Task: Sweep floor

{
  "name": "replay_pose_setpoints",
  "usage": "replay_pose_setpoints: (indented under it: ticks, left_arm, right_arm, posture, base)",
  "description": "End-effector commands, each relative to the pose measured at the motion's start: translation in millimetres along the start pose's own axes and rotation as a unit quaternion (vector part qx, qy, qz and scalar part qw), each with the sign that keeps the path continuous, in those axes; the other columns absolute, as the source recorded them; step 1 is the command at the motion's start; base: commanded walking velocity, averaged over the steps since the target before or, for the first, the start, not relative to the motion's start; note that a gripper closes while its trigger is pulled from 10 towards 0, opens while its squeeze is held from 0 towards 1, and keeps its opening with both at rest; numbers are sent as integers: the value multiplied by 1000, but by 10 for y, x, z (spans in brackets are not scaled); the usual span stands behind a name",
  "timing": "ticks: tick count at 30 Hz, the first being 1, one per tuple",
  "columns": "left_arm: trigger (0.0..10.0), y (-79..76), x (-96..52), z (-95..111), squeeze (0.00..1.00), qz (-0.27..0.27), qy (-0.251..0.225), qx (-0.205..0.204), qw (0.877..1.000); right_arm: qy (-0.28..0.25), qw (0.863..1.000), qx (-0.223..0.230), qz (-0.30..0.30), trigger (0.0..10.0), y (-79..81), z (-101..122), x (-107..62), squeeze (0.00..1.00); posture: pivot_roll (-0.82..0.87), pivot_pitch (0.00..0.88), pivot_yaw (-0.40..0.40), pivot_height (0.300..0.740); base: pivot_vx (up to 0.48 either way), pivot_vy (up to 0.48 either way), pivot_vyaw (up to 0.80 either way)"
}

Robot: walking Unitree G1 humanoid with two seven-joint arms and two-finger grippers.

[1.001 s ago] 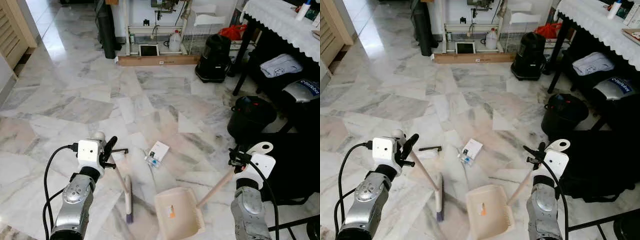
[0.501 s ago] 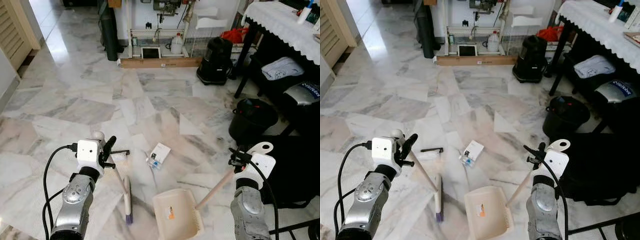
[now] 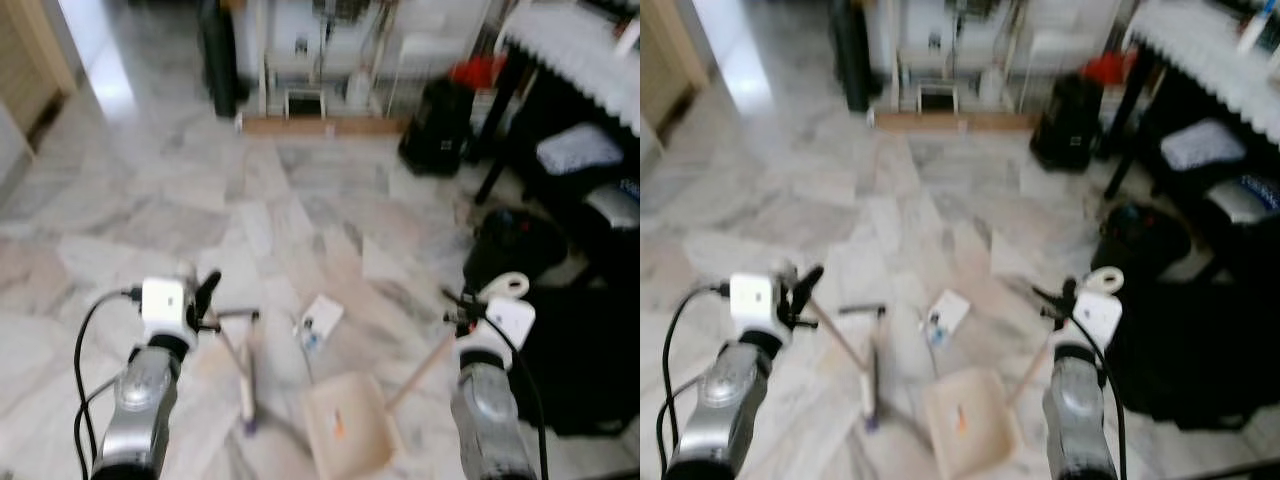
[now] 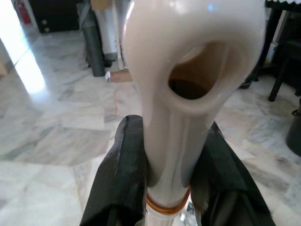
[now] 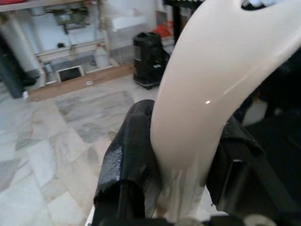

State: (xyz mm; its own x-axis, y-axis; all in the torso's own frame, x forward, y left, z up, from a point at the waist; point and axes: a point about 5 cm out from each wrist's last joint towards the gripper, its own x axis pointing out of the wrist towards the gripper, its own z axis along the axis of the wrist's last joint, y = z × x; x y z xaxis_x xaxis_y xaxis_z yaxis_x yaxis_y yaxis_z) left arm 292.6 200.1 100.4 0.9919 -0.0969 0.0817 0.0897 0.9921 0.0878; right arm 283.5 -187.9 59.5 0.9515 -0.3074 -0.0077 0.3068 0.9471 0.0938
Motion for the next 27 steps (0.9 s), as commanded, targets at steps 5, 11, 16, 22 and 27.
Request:
replay_pose_setpoints:
  ticks: [5,11,16,22,27]
  left_arm:
    - [10000,-98,66,164,0,-15,-40,-2,999]
    - [10000,-122,134,375,0,-19,-79,-4,997]
    - [10000,-131,177,469,0,-23,-95,-4,995]
    - [10000,-129,180,459,0,-25,-94,-5,995]
    - [10000,-132,164,433,0,-24,-91,-5,996]
  right_arm:
    - [-11,1000,-4,-10,10000,-81,42,21,0]
    - [-15,1000,4,-5,10000,-61,63,32,0]
    - [-16,1000,4,-6,10000,-59,62,32,0]
    - [-17,1000,1,-11,10000,-60,61,33,0]
    - [-16,1000,1,-14,10000,-76,52,31,0]
  posture:
    - [-83,89,-56,740]
    - [-82,88,-56,740]
    - [-79,86,-54,740]
    - [-78,81,-50,740]
    - [-78,83,-49,740]
  base:
    - [315,0,0]
    - [316,0,-200]
    - [315,0,-550]
    - [316,0,0]
    - [312,0,0]
